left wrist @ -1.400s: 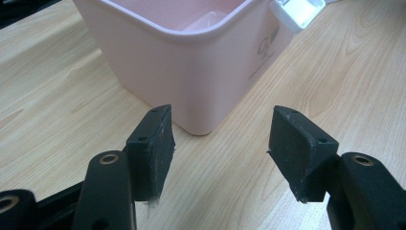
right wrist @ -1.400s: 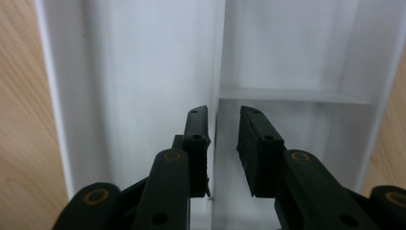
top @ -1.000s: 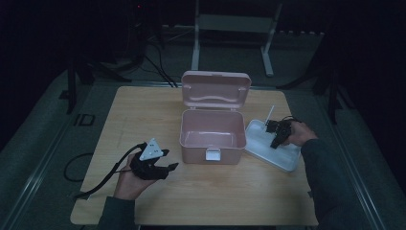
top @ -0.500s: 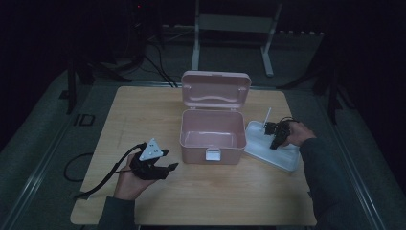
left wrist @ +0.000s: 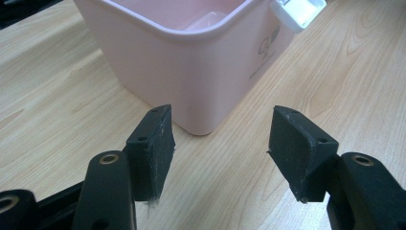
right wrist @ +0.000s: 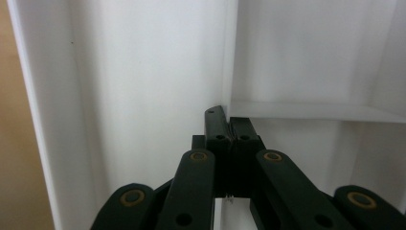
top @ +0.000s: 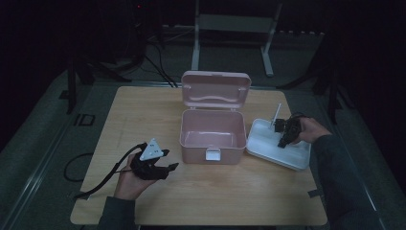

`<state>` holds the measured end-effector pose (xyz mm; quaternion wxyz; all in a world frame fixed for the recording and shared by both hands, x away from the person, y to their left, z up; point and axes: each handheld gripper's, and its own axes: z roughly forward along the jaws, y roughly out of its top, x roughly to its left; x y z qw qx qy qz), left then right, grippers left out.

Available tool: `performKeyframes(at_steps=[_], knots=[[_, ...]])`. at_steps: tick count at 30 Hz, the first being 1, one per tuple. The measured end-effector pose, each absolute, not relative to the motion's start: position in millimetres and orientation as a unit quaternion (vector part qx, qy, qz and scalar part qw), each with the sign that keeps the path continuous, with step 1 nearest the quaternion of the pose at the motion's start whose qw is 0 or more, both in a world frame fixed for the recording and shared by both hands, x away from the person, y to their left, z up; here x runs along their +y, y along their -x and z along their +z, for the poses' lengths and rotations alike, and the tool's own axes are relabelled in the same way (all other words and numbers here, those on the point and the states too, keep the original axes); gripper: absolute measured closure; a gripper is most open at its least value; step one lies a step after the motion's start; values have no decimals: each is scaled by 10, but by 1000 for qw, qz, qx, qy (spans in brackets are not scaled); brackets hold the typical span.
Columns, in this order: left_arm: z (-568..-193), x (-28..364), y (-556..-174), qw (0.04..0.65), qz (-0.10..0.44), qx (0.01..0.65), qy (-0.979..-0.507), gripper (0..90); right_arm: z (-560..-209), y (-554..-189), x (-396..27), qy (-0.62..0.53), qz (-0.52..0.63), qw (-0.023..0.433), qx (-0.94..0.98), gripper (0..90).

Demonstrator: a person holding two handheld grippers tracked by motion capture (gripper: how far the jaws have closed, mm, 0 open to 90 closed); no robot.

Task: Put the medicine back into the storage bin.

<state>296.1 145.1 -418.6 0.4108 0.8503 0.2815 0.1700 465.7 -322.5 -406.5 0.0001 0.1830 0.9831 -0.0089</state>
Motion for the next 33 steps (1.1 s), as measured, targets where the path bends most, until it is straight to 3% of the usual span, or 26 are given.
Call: performKeyframes(at_steps=[19,33], knots=[[-4179,1460,-2954,412,172,281,-850,408,-3143,-4428,-3111,-136,8,18,990,896],[-4175,1469,-2952,412,174,281,-849,408,-2918,-4400,-2682,-94,17,19,995,895]])
